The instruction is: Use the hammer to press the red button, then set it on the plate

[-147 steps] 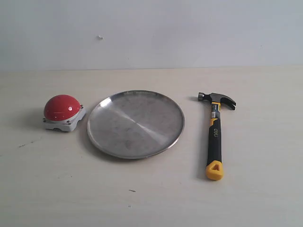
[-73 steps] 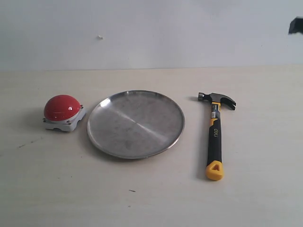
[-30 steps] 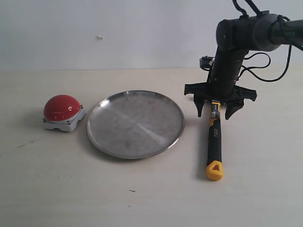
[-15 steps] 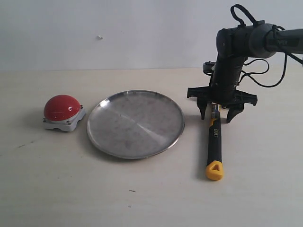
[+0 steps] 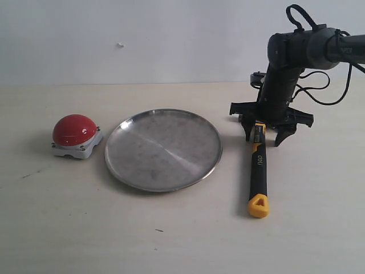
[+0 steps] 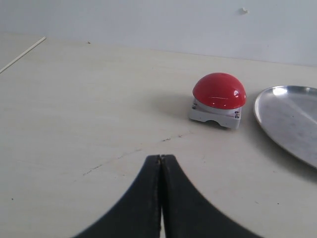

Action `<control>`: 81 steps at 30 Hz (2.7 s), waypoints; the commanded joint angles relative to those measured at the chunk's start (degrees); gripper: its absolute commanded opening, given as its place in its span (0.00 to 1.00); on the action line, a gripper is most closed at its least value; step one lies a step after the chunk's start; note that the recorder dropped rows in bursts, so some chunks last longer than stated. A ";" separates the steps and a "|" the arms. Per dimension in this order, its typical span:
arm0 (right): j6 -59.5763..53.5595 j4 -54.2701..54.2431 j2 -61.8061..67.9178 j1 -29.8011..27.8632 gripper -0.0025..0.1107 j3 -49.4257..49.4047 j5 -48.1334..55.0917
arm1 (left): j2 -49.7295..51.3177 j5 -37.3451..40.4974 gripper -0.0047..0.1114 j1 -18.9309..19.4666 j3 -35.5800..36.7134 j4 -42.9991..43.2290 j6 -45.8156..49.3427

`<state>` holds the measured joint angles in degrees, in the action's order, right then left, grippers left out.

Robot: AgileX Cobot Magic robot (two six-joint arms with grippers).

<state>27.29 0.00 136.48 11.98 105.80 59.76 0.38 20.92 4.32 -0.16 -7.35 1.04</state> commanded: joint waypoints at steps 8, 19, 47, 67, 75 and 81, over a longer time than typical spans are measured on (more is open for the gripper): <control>-0.11 1.15 0.37 0.02 0.51 0.37 0.07 | -0.38 -0.38 0.04 -0.43 0.16 0.04 0.32; -4.81 -1.50 0.13 0.02 0.02 0.37 -2.63 | -0.38 -0.38 0.04 -0.43 0.16 0.04 0.32; -6.21 3.27 -24.29 1.25 0.02 -22.44 -37.75 | -0.38 -0.38 0.04 -0.43 0.16 0.04 0.32; -6.65 1.35 -42.61 1.99 0.02 -60.35 -91.29 | -0.38 -0.38 0.04 -0.43 0.16 0.04 0.32; -4.35 3.78 -42.39 1.99 0.02 -60.35 -95.44 | -0.38 -0.49 0.04 -0.32 0.16 0.42 0.47; -3.13 3.52 -41.22 1.99 0.02 -60.35 -95.65 | -0.38 -2.47 0.04 -0.32 0.16 1.39 3.04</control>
<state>23.82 3.19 95.10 13.98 45.11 -30.94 0.38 20.92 4.32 -0.16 -6.70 1.74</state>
